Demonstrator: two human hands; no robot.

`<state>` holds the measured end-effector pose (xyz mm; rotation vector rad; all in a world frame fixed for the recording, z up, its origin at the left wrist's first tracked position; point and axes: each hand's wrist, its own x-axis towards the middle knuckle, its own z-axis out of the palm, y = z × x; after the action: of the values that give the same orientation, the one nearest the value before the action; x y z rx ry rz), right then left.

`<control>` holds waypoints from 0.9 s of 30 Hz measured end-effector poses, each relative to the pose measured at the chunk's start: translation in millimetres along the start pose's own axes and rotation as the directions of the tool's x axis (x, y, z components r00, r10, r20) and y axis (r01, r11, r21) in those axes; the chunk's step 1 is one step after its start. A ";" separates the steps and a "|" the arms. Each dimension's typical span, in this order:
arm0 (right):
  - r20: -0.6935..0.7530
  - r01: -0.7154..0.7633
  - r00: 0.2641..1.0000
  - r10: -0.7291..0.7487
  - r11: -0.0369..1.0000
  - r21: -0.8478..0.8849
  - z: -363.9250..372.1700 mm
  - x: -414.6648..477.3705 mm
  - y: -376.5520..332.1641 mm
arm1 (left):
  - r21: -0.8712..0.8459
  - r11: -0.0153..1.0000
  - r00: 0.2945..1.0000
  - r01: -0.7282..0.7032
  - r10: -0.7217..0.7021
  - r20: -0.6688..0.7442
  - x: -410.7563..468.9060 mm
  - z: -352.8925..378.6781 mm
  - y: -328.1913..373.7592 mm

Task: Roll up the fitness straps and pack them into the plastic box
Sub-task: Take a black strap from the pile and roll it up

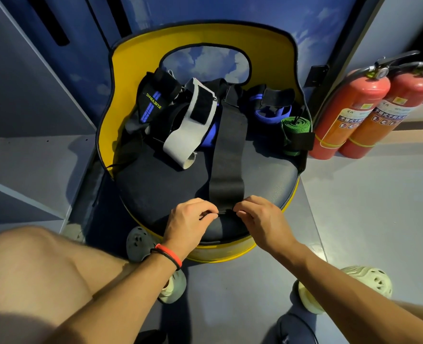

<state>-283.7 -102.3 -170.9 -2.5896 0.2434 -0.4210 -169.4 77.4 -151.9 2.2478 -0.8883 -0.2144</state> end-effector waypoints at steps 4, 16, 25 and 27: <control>-0.007 0.018 1.000 -0.018 1.000 -0.024 0.5 1.5 1.2 | -0.054 0.994 0.995 0.095 -0.095 -0.004 3.2 -2.3 5.2; -0.038 0.177 0.978 -0.203 0.919 -0.352 10.4 4.4 4.7 | 0.016 0.924 0.921 0.382 -0.383 0.073 33.8 -0.8 13.6; -0.044 0.194 0.973 -0.226 0.906 -0.375 11.6 12.2 12.2 | 0.384 0.902 0.967 -0.198 0.243 -0.072 12.1 10.3 6.4; -0.039 0.180 0.977 -0.210 0.910 -0.374 14.9 12.8 10.6 | 0.381 0.879 0.948 -0.288 0.319 -0.019 7.5 13.5 -2.0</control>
<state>-267.6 -108.0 -185.4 -2.9861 0.0947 -0.5993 -167.9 66.1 -162.5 2.3930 -1.3112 0.2099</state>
